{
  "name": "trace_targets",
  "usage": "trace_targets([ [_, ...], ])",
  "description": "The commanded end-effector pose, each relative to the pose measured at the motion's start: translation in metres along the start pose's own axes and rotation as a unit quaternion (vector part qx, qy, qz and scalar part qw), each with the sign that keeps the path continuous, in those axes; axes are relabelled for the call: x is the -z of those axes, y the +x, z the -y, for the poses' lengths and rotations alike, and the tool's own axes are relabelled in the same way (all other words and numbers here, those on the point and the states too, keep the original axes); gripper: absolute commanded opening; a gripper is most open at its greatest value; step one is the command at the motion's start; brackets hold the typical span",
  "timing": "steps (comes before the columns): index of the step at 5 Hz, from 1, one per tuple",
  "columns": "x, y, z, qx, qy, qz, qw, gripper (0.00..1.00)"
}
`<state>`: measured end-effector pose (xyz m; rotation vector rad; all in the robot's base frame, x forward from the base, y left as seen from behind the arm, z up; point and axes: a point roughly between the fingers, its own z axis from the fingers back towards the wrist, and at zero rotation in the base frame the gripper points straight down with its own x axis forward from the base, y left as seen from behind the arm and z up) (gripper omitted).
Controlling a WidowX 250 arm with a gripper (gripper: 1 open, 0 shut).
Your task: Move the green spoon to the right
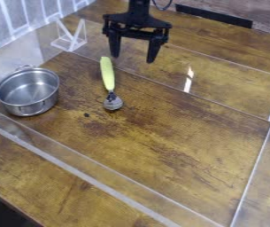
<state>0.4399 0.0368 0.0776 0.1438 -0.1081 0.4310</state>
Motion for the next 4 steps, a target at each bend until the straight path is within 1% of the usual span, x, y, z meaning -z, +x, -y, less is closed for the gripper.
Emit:
trace_targets([
  [1, -0.002, 0.006, -0.017, -0.012, -0.001, 0.02, 0.9997, 1.0],
  [3, 0.013, -0.002, -0.037, -0.002, 0.004, 0.006, 1.0, 1.0],
  [4, 0.016, -0.004, -0.04, -0.014, 0.004, 0.003, 0.9999, 0.0],
])
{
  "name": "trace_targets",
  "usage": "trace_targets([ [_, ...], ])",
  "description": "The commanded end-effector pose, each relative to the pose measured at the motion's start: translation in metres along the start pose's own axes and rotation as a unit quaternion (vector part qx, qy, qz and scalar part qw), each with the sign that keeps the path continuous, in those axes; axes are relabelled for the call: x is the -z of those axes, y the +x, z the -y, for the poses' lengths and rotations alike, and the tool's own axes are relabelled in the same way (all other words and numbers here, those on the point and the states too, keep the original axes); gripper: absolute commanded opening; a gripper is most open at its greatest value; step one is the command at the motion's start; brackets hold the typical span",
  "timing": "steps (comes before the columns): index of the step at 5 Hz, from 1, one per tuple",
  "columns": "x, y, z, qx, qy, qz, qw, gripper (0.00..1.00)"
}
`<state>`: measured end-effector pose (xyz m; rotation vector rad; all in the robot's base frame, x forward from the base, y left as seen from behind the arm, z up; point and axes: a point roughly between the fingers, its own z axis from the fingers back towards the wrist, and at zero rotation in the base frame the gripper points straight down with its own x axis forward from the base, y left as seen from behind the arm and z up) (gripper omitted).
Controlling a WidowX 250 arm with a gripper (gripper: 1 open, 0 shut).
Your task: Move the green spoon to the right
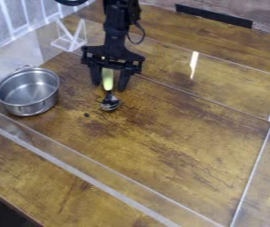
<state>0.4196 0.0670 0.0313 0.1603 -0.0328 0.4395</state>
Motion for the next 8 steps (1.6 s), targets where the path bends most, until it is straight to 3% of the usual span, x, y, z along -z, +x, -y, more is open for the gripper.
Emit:
trace_targets([
  [1, -0.043, 0.004, -0.013, -0.026, -0.012, 0.037, 0.9989, 0.0],
  [3, -0.103, 0.014, -0.019, -0.008, -0.022, 0.054, 0.9982, 0.0],
  [4, -0.142, 0.004, -0.003, -0.025, -0.03, 0.065, 0.9971, 0.0],
  [5, -0.166, -0.008, 0.014, -0.038, -0.037, 0.071, 0.9961, 0.0],
  [6, -0.17, -0.025, 0.049, -0.051, -0.03, 0.069, 0.9958, 0.0],
  [7, -0.171, -0.033, 0.087, -0.035, -0.026, 0.074, 0.9963, 0.0],
  [8, -0.15, -0.039, 0.098, -0.028, -0.015, 0.079, 0.9964, 0.0],
])
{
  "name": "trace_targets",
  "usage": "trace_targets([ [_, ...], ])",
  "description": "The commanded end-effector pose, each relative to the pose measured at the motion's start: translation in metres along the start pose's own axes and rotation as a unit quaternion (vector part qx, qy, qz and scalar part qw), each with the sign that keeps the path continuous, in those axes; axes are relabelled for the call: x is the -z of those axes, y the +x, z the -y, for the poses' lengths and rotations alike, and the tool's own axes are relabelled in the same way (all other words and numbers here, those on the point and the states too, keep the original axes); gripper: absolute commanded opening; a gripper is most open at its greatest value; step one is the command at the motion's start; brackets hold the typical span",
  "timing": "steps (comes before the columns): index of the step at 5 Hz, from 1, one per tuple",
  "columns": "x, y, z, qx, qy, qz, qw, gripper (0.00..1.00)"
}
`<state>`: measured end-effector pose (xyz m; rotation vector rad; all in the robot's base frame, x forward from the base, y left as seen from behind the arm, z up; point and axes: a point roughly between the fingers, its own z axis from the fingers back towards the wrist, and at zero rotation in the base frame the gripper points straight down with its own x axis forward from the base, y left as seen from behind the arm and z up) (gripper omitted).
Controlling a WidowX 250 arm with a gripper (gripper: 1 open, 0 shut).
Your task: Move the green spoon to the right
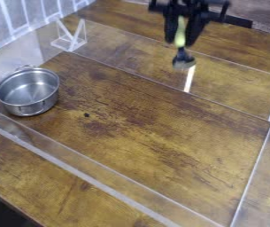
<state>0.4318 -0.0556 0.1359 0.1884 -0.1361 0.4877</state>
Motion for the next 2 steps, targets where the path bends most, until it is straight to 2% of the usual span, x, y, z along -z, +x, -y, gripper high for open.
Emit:
trace_targets([
  [1, -0.019, 0.01, -0.004, 0.022, -0.008, 0.039, 0.999, 0.0],
  [2, -0.02, 0.024, -0.01, 0.037, 0.003, 0.047, 0.9982, 0.0],
])
